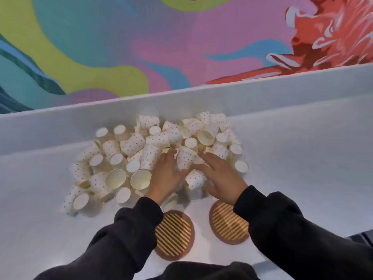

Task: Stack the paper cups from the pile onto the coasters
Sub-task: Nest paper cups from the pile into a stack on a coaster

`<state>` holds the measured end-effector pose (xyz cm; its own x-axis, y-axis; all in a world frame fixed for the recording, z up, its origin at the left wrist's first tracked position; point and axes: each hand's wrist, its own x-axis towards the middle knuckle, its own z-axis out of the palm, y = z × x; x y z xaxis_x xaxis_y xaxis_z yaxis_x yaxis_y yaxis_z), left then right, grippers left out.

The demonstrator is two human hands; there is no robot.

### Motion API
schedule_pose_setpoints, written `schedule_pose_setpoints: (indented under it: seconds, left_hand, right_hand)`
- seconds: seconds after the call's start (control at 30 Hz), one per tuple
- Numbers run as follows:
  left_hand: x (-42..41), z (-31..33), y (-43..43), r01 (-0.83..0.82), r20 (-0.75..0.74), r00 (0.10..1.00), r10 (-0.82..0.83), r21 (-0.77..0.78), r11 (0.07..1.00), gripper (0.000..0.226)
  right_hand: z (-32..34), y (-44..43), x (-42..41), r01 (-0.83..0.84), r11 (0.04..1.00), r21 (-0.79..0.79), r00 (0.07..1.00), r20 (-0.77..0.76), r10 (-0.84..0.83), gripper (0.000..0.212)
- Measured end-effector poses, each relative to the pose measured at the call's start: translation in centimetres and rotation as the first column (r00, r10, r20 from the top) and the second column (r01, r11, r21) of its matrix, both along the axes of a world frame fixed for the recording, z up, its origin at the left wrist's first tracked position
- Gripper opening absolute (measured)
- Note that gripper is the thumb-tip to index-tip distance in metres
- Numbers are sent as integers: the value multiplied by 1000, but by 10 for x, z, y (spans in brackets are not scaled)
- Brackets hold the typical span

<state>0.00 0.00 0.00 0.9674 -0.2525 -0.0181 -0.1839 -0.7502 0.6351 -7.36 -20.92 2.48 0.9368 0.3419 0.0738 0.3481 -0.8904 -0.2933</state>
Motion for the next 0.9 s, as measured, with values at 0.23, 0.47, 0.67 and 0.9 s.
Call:
schedule_pose_setpoints:
  seconds: [0.23, 0.47, 0.67, 0.9]
  left_hand:
    - [-4, 1, -3, -13, 6, 1000, 13, -28, 1000, 79]
    - [-11, 32, 2, -159, -71, 987, 143, -361, 919, 72]
    - [-29, 67, 36, -325, -270, 945, 186, -696, 641, 42]
    - [-43, 95, 51, -234, -212, 970, 118, -682, 693, 50]
  right_hand:
    - [-6, 0, 8, 3, 996, -92, 1000, 29, 0, 78]
    - [5, -5, 7, 3, 1000, 29, 990, 144, -7, 60]
    - [28, -4, -14, 287, 719, 633, 958, -172, -231, 61]
    - [35, 17, -11, 478, 251, 842, 873, -424, -242, 44]
